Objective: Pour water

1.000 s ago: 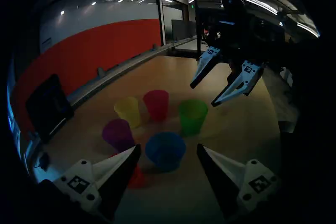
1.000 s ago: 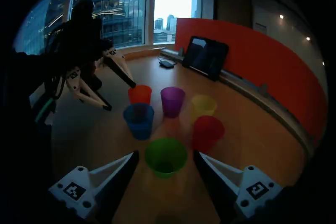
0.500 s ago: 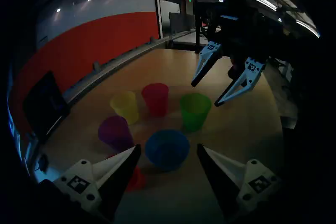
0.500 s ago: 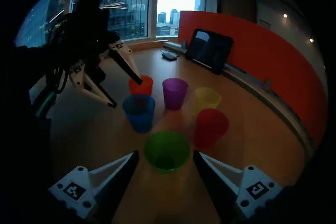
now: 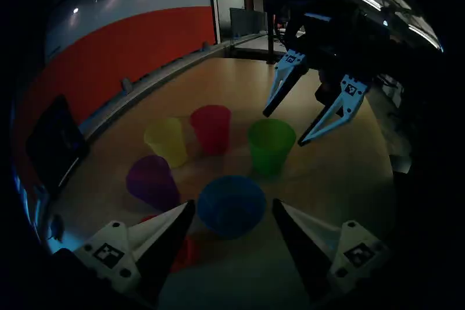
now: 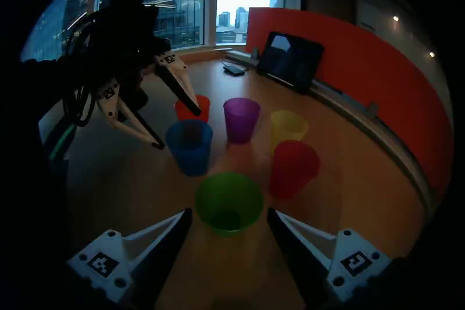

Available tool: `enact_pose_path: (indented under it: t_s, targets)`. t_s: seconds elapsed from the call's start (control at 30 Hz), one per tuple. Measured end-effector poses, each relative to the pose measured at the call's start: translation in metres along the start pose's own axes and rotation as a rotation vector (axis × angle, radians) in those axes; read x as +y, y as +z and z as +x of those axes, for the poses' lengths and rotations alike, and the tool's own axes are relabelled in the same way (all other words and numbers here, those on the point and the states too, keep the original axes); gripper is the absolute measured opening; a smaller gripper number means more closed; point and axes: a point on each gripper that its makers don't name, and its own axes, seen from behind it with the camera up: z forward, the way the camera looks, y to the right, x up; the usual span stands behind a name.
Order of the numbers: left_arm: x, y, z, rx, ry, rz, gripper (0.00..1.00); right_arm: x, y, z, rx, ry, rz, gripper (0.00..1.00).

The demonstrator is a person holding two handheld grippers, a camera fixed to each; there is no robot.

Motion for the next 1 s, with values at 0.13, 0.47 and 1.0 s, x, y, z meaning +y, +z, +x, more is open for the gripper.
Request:
enact_pose_path:
  t_s: [0.13, 0.47, 1.0]
  targets:
    - [-0.001, 0.005, -0.002, -0.011, -0.001, 0.0, 0.99, 0.0, 0.003, -0.002, -0.008, 0.0, 0.002, 1.0]
    - [-0.003, 0.018, -0.004, -0.033, -0.001, -0.002, 0.99, -0.001, 0.013, -0.004, -0.018, -0.002, 0.009, 1.0]
    - [-0.003, 0.034, -0.013, -0.067, -0.002, 0.0, 0.97, 0.003, 0.022, -0.005, -0.022, 0.002, 0.008, 1.0]
